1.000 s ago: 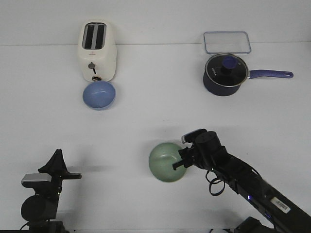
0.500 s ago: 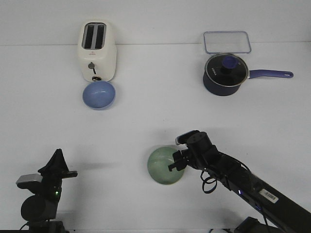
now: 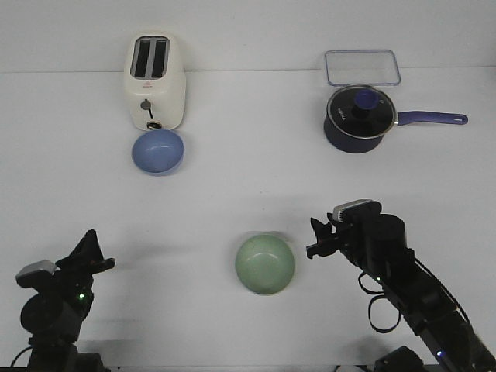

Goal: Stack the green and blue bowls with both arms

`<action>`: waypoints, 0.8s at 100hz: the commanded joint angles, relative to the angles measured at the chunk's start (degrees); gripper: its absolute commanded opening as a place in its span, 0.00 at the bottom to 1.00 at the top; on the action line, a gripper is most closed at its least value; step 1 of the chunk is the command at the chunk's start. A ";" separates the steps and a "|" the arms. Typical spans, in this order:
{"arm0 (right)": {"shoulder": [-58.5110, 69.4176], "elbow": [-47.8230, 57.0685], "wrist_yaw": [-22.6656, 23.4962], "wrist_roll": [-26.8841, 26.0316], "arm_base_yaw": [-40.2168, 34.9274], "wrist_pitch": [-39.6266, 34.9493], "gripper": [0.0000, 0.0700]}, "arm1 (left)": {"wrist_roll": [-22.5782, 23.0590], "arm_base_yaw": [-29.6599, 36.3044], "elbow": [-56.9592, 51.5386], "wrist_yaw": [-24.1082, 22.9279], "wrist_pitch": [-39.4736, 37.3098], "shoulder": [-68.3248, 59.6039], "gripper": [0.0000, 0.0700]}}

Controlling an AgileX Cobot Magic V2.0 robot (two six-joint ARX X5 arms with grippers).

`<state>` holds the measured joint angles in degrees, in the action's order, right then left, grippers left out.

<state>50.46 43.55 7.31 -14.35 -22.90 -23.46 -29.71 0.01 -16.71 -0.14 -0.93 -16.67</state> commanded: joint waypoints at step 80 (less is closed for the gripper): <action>-0.52 0.37 0.09 3.78 2.01 -1.95 0.40 | 8.66 -0.22 -52.26 7.76 0.26 -83.23 0.77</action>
<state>49.50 43.55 7.44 -11.29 -20.67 -25.91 -21.93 -0.10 -65.63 7.38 -0.73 -96.18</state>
